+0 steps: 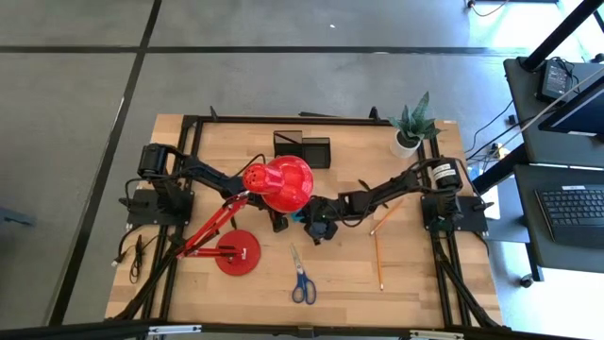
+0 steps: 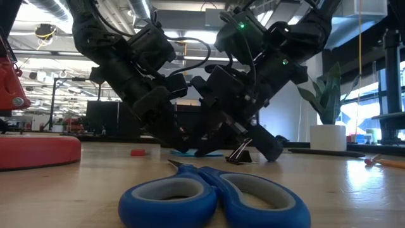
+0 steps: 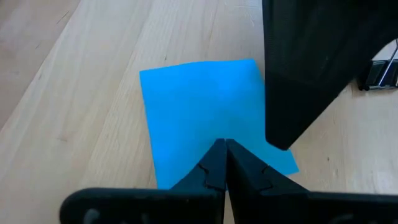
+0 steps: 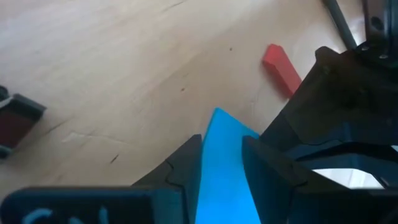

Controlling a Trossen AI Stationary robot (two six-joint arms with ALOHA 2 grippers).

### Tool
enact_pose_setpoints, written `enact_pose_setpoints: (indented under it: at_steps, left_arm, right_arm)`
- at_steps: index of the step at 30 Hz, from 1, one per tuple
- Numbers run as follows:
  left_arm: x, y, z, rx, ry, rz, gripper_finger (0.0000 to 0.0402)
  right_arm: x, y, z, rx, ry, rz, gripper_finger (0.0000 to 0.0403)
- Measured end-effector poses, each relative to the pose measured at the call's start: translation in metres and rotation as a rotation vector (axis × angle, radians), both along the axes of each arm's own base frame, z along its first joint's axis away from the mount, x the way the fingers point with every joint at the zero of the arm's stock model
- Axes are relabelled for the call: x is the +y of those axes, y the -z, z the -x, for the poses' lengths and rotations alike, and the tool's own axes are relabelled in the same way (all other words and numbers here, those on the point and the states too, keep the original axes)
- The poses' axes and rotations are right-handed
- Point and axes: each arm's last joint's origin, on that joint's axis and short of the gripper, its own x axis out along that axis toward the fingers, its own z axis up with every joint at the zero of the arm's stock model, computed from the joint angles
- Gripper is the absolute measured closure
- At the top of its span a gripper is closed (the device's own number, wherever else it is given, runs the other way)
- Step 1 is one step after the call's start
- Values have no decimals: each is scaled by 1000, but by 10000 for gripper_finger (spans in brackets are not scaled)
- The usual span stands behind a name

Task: Pick and place office supplies into organizer
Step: Put the sticky notes into the desk organizer

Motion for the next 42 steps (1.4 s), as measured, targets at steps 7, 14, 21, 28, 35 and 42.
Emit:
enact_pose_setpoints:
  at_steps: [7,14,21,28,35,42]
  left_arm:
    - [0,0,0,0,-11,9,399]
    - [0,0,0,3,-3,21,399]
    - [1,0,0,3,-10,31,399]
    - [2,0,0,3,-8,38,399]
    - [1,0,1,5,-3,46,398]
    - [1,0,0,5,8,56,398]
  right_arm:
    - [0,1,1,-1,38,38,283]
    - [-2,2,2,0,83,79,283]
    - [-2,-1,-1,-44,86,82,283]
    - [-3,-2,-2,-63,95,90,283]
    - [-4,2,2,9,96,98,283]
    - [-6,4,5,50,118,135,283]
